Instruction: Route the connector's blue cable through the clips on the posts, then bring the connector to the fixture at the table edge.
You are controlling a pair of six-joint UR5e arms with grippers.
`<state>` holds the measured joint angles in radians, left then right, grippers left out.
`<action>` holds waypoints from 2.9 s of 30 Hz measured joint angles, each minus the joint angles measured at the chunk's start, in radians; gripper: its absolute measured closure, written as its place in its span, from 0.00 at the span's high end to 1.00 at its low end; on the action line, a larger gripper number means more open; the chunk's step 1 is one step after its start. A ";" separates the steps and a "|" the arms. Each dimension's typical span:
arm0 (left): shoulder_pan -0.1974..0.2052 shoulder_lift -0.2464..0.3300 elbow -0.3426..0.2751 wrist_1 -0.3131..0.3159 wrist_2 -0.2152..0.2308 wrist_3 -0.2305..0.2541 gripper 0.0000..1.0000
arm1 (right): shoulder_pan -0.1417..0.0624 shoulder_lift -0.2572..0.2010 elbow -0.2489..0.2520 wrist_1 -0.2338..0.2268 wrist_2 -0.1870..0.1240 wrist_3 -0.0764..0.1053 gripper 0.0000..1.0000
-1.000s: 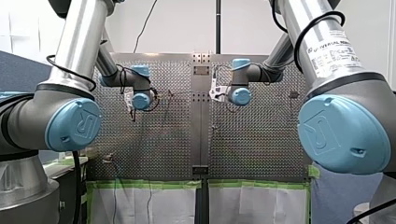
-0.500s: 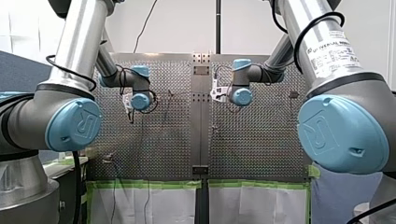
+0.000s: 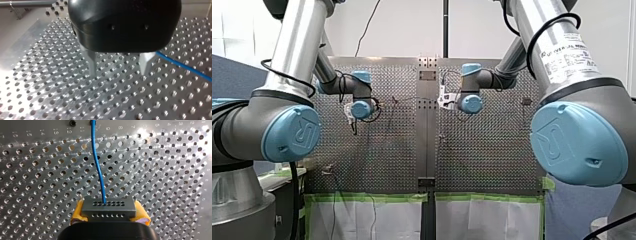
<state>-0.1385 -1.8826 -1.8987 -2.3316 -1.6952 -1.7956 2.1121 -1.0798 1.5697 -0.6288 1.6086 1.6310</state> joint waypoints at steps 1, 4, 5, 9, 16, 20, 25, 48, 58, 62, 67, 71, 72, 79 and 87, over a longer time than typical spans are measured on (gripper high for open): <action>0.000 0.000 0.000 -0.006 0.009 -0.009 1.00 | 0.000 0.000 0.000 0.001 0.000 0.000 0.00; 0.001 0.000 0.000 -0.030 0.036 -0.036 1.00 | 0.001 0.000 0.000 0.002 -0.001 0.000 0.00; 0.001 0.000 0.000 -0.037 0.044 -0.043 1.00 | 0.001 0.000 0.000 0.002 -0.002 0.000 0.00; 0.000 0.004 0.000 -0.075 0.082 -0.046 1.00 | 0.001 0.000 0.000 0.004 -0.008 0.000 0.00; -0.016 0.034 -0.004 -0.134 0.139 -0.003 1.00 | 0.005 0.000 0.000 0.007 -0.009 0.000 0.00; -0.019 0.064 -0.019 -0.157 0.144 -0.010 1.00 | 0.006 0.000 -0.001 0.010 -0.009 0.000 0.00; -0.019 0.090 -0.047 -0.165 0.142 -0.024 1.00 | 0.007 0.000 -0.001 0.012 -0.009 0.000 0.00; -0.067 0.173 -0.090 -0.271 0.187 -0.053 1.00 | 0.010 0.000 0.000 0.016 -0.010 0.000 0.00; -0.072 0.183 -0.091 -0.288 0.172 -0.045 1.00 | 0.010 0.000 0.000 0.019 -0.010 0.000 0.00; -0.072 0.196 -0.091 -0.287 0.170 -0.040 1.00 | 0.010 0.001 0.000 0.020 -0.010 0.000 0.00; -0.075 0.206 -0.091 -0.286 0.171 -0.023 1.00 | 0.010 0.001 0.000 0.020 -0.010 0.000 0.00; -0.080 0.207 -0.091 -0.287 0.170 -0.007 1.00 | 0.010 0.001 0.000 0.020 -0.010 0.000 0.00; -0.081 0.207 -0.091 -0.287 0.170 -0.003 1.00 | 0.010 0.000 0.000 0.020 -0.010 0.000 0.00; -0.090 0.207 -0.091 -0.290 0.170 0.021 1.00 | 0.010 0.000 0.000 0.018 -0.015 0.001 0.00; -0.098 0.207 -0.091 -0.292 0.169 0.028 1.00 | 0.010 0.000 0.000 0.023 -0.018 0.001 0.00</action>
<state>-0.2361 -1.6756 -1.9892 -2.6232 -1.5259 -1.7679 2.1223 -1.0794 1.5700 -0.6057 1.5909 1.6324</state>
